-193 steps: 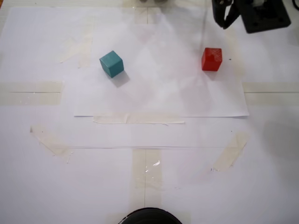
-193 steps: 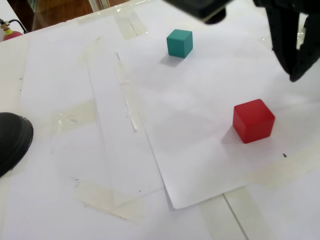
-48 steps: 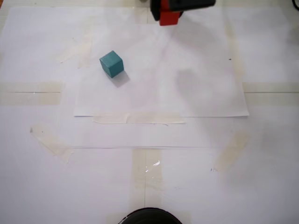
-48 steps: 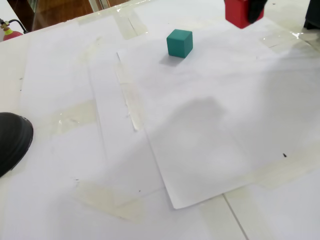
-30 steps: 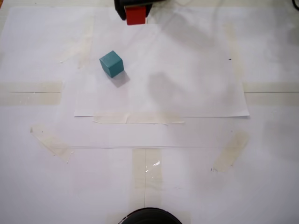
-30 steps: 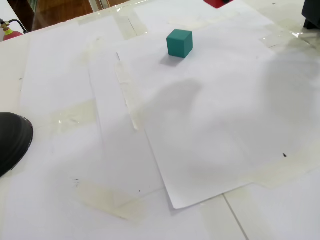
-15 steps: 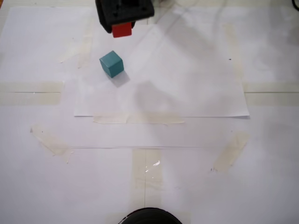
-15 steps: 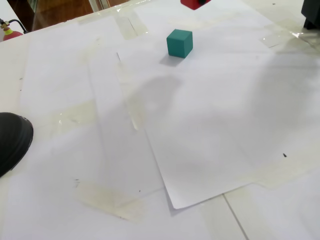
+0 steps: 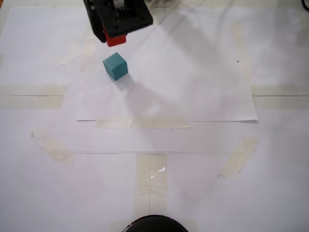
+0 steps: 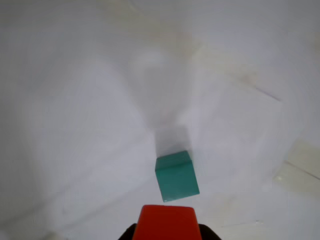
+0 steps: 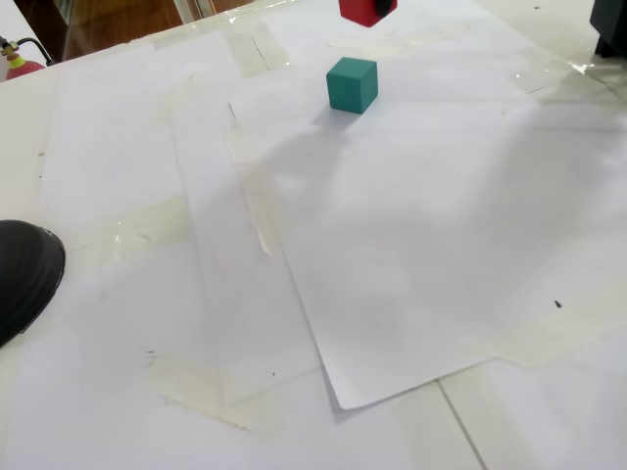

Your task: Put the red cube on the top of the blue cube.

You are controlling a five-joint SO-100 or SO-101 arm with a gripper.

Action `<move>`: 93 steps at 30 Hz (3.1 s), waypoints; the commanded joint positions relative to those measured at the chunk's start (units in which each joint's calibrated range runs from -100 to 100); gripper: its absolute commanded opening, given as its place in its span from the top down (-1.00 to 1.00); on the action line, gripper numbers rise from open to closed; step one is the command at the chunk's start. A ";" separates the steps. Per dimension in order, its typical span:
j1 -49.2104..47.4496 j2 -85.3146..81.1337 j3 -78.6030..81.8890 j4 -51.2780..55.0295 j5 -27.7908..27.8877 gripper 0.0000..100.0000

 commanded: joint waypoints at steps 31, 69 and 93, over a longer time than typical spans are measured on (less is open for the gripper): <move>1.89 -1.67 9.72 -13.33 6.79 0.81; -0.23 -1.24 12.99 -17.57 4.20 0.77; -1.29 -2.79 13.35 -17.25 3.08 0.34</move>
